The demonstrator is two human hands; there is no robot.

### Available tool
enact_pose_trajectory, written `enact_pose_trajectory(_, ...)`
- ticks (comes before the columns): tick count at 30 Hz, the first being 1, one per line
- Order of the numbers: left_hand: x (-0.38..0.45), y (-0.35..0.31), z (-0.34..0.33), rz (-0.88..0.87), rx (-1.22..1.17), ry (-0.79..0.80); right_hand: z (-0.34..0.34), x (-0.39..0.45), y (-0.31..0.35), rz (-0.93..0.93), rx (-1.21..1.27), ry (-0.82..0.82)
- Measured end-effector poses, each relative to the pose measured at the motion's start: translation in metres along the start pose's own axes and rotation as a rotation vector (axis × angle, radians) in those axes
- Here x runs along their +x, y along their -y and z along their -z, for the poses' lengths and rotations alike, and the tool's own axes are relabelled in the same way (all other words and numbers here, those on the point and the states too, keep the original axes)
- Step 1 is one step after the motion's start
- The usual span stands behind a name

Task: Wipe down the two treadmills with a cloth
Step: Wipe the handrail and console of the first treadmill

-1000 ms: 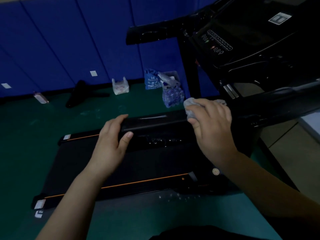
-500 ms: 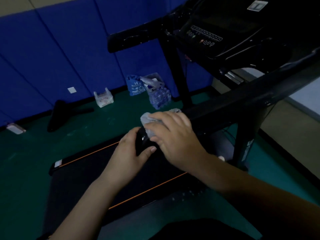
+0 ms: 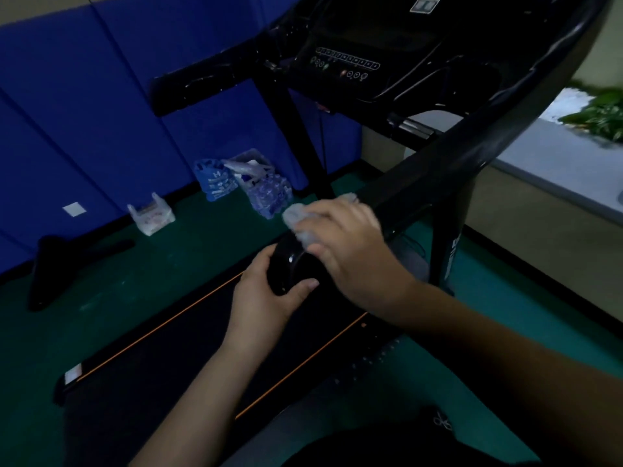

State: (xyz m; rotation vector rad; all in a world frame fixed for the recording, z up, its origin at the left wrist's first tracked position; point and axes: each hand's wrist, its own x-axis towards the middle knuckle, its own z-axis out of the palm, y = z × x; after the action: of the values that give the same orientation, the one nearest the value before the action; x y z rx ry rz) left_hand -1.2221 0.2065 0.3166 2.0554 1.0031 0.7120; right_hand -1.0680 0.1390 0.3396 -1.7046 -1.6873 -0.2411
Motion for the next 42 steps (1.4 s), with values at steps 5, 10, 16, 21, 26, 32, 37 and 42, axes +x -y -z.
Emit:
enact_pose_trajectory(5, -0.009, 0.015, -0.002, -0.026, -0.009, 0.002, -0.018, -0.011, 0.023, 0.258, -0.059, 0.116)
enact_pose_trajectory(10, -0.005, 0.01, 0.003, -0.02, 0.057, -0.014, 0.009, 0.006, -0.013, 0.148, -0.054, 0.07)
enact_pose_trajectory(16, -0.001, -0.019, 0.008, -0.138, 0.143, 0.002, 0.02, -0.012, -0.07, -0.214, -0.09, -0.296)
enact_pose_trajectory(21, 0.014, -0.033, 0.0, -0.162, 0.18, 0.028, -0.014, -0.034, -0.025, -0.603, 0.19, -0.542)
enact_pose_trajectory(26, 0.017, -0.037, -0.007, -0.168, 0.155, 0.018, -0.04, -0.053, 0.011, -0.481, 0.19, -0.506)
enact_pose_trajectory(32, 0.018, -0.035, -0.012, -0.191, 0.154, 0.005, -0.001, -0.025, -0.074, -0.828, 0.336, -0.767)
enact_pose_trajectory(37, 0.018, -0.038, -0.013, -0.173, 0.14, -0.011, -0.018, -0.02, -0.048, -0.934, 0.523, -0.812)
enact_pose_trajectory(42, 0.023, -0.04, -0.01, -0.194, 0.189, 0.018, -0.027, -0.036, -0.013, -0.73, 0.469, -0.635)
